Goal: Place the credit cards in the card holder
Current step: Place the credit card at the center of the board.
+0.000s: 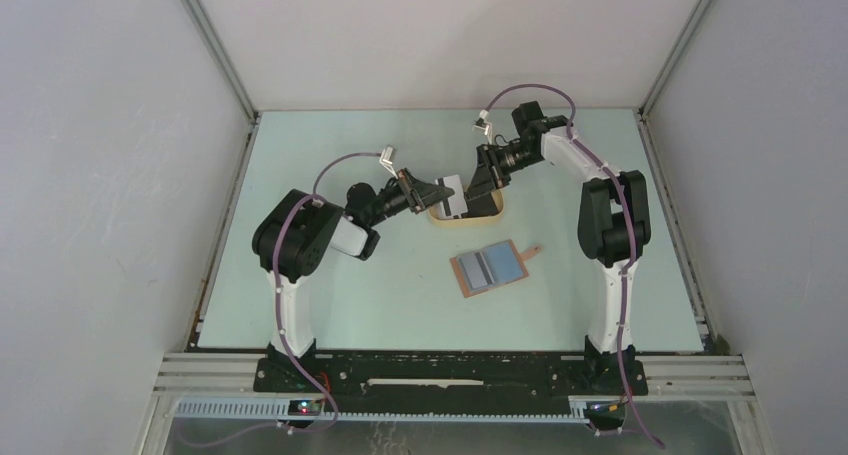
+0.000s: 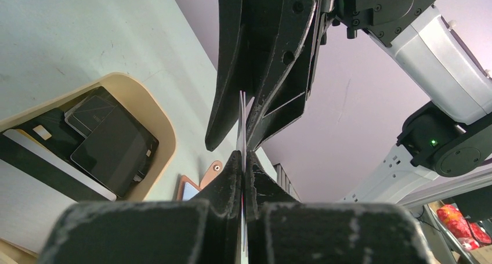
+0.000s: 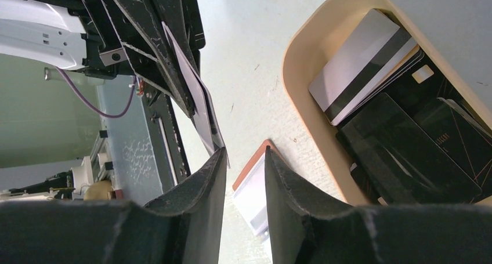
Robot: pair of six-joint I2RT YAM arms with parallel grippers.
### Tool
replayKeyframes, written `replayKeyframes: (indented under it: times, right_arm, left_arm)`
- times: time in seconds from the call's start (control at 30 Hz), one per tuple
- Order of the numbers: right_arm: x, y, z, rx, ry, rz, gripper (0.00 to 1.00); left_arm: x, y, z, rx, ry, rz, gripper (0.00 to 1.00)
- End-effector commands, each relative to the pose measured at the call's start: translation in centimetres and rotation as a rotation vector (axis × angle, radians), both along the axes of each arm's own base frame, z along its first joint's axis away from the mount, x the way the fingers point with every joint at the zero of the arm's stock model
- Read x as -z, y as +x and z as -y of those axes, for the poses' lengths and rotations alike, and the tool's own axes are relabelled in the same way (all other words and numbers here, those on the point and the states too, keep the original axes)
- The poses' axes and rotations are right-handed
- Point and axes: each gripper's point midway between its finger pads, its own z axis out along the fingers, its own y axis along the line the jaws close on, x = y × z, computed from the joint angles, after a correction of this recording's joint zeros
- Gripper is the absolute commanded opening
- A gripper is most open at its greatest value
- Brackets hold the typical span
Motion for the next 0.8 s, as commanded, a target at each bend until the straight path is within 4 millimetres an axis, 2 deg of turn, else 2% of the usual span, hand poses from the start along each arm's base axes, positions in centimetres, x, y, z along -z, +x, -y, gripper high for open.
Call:
replayKeyframes:
  times: [0.0,0.6,0.77]
  right_arm:
    - [-0.1,0.7,-0.8,0.002,0.017,0.019,0.38]
    - [0.1,-0.5,-2.4,-0.025,0.187,-0.165,0.38]
    - [-0.1,-0.7,-2.7,-0.037,0.231,-0.2,0.34]
  left_arm:
    - [-4.4,-0.5,0.2,0.011,-0.059,0.143,0.0]
    - [-4.4,-0.4,0.1,0.016,-0.067,0.132,0.02]
    - [-4.4,-0.5,0.3,0.03,-0.068,0.129,0.02]
